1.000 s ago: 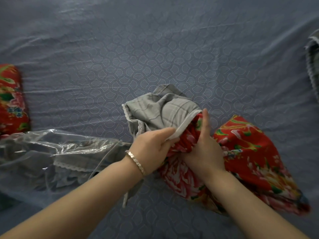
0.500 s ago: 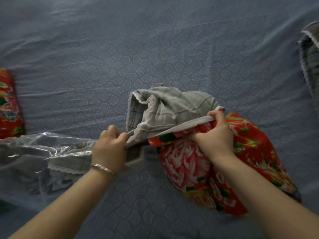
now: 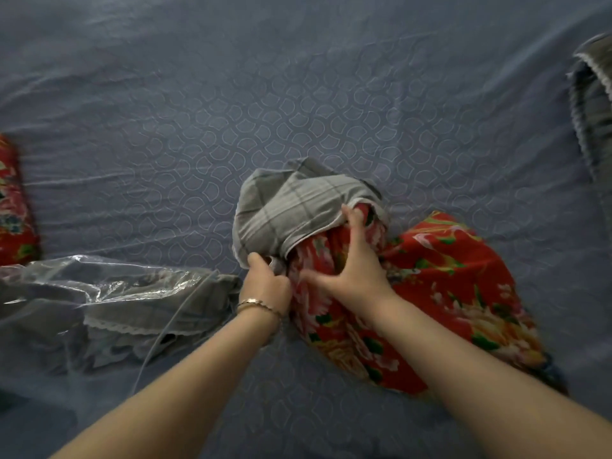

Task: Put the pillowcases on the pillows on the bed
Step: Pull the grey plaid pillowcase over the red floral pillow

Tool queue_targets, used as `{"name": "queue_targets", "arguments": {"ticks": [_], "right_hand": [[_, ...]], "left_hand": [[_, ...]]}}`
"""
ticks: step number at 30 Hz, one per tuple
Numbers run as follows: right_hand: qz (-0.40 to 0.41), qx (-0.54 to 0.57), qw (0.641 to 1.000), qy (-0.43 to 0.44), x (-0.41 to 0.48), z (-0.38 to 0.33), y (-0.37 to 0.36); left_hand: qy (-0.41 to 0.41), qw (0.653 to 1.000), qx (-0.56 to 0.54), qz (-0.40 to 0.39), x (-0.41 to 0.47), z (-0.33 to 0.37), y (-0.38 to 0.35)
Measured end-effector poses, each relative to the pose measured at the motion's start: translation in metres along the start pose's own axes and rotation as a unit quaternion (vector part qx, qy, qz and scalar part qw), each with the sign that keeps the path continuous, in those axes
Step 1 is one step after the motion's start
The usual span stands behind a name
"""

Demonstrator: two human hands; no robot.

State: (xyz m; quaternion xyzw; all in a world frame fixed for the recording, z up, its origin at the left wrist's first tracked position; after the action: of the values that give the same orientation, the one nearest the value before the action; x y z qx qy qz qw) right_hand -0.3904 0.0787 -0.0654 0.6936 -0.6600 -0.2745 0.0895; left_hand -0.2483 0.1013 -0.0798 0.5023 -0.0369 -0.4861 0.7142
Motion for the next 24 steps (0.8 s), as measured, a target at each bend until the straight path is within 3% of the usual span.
{"name": "queue_targets", "arguments": {"ticks": [2,5,11,13,16,18,19,21,24], "right_hand": [[-0.023,-0.205,0.974,0.089,-0.035,0.029,0.003],[-0.028,-0.414,0.905,0.096,-0.081,0.085,0.011],[-0.072,-0.421,0.903,-0.05,-0.074,0.108,-0.015],[-0.068,-0.396,0.914,-0.054,-0.063,0.096,-0.012],[0.009,-0.298,0.952,-0.073,-0.052,0.074,0.017],[0.063,-0.129,0.977,-0.154,-0.047,0.057,0.04],[0.098,-0.011,0.974,-0.206,-0.044,0.048,0.053],[0.137,0.227,0.917,-0.3,-0.039,0.025,0.076],[0.068,0.416,0.836,-0.352,-0.034,-0.018,0.092]], "left_hand": [[0.014,1.0,-0.015,0.006,0.003,-0.001,-0.004],[-0.004,0.999,-0.049,0.002,0.0,-0.002,-0.01],[0.013,0.994,-0.11,-0.004,-0.016,0.004,-0.019],[0.008,0.992,-0.125,-0.005,-0.018,0.001,-0.018],[-0.009,0.989,-0.147,-0.025,-0.021,-0.009,-0.009],[-0.033,0.987,-0.155,-0.039,-0.024,-0.016,0.0],[-0.049,0.988,-0.145,-0.036,-0.024,-0.017,0.007],[-0.075,0.993,-0.095,0.001,-0.018,-0.023,0.024],[-0.045,0.995,0.03,0.08,-0.003,-0.03,0.054]]}}
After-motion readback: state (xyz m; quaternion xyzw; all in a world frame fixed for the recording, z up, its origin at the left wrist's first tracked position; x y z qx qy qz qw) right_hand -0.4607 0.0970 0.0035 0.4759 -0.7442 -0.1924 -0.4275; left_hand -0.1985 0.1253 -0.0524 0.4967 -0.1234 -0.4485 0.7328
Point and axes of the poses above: each hand's wrist, its own x-axis towards the middle knuckle, its own y-axis out of the back of the hand, z = x × y, the point moved 3 cm from there along x, towards the middle knuckle, and after that the axes turned 13 degrees about z, right-handed, at the moved point
